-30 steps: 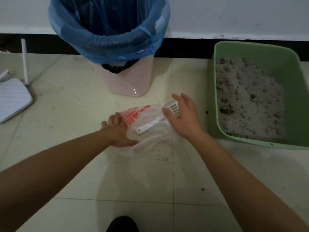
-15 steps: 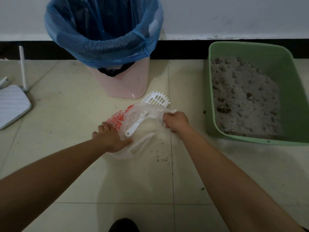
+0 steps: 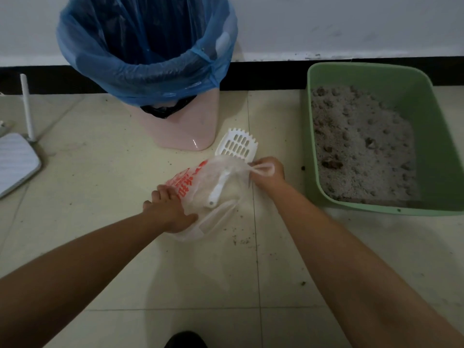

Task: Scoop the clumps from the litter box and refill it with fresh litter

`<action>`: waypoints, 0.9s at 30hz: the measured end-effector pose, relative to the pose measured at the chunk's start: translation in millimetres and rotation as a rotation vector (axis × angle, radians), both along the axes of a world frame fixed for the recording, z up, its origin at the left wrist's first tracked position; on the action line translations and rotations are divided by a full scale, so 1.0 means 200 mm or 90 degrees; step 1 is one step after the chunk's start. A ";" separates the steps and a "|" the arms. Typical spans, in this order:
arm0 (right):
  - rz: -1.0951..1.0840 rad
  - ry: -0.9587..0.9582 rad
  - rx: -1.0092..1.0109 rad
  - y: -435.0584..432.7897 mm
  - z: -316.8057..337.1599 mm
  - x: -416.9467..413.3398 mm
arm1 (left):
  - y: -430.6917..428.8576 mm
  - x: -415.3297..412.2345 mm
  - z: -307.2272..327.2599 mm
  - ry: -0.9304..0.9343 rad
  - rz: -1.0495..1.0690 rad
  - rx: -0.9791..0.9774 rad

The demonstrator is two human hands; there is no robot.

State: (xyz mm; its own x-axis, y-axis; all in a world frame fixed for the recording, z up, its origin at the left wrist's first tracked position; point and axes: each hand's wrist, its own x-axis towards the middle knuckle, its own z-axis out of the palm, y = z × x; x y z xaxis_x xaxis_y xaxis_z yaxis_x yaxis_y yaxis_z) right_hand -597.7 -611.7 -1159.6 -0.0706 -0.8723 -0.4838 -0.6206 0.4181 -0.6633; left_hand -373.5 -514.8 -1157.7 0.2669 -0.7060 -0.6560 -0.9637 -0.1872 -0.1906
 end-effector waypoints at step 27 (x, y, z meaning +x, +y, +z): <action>0.117 0.203 -0.234 -0.12 0.13 -0.20 | -0.23 -0.40 0.22 0.604 0.054 -0.570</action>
State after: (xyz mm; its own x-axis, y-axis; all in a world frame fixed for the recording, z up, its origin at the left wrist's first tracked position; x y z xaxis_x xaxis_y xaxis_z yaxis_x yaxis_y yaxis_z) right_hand -636.8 -636.2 -1133.1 0.0061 -0.9924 -0.1230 -0.8570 0.0582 -0.5120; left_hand -453.0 -560.6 -1114.1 0.0280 -0.9969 0.0729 -0.6320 0.0388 0.7740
